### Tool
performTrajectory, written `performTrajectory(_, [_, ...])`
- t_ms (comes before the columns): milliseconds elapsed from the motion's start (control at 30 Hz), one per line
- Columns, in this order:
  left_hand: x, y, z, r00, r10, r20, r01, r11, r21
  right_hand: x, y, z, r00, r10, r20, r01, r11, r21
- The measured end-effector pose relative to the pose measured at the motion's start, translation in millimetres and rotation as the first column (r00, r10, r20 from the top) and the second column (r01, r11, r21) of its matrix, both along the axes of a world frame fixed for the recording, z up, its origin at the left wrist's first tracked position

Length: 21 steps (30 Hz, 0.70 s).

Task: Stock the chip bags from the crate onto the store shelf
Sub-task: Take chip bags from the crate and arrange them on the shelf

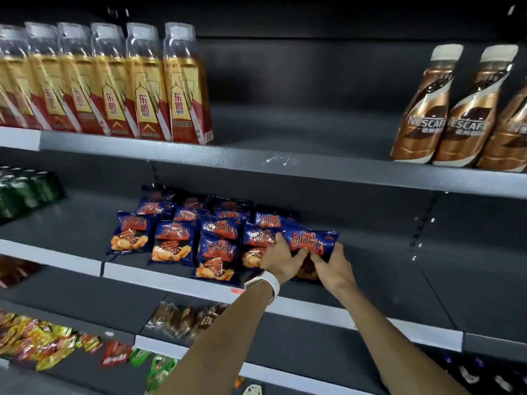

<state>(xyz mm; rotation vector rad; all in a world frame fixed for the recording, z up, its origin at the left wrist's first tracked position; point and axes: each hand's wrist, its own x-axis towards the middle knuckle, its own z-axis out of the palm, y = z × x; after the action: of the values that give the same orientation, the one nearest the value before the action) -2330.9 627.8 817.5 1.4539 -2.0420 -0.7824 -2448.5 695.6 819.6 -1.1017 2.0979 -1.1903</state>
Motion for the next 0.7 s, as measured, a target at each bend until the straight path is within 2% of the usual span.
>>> performTrajectory(200, [-4, -2, -4, 0.998, -0.062, -0.033, 0.064, 0.997, 0.047, -4, 4, 1, 0.998, -0.062, -0.032, 0.061, 0.998, -0.012])
performTrajectory(533, [-52, -20, -1, 0.986, -0.099, -0.136, 0.108, 0.992, 0.062, -48, -15, 4, 0.992, -0.119, 0.043, 0.121, 0.991, -0.049])
performTrajectory(700, [-84, -35, -19, 0.98, -0.055, -0.194, 0.094, 0.975, 0.201, -83, -35, -11, 0.992, -0.101, 0.079, 0.102, 0.995, 0.0])
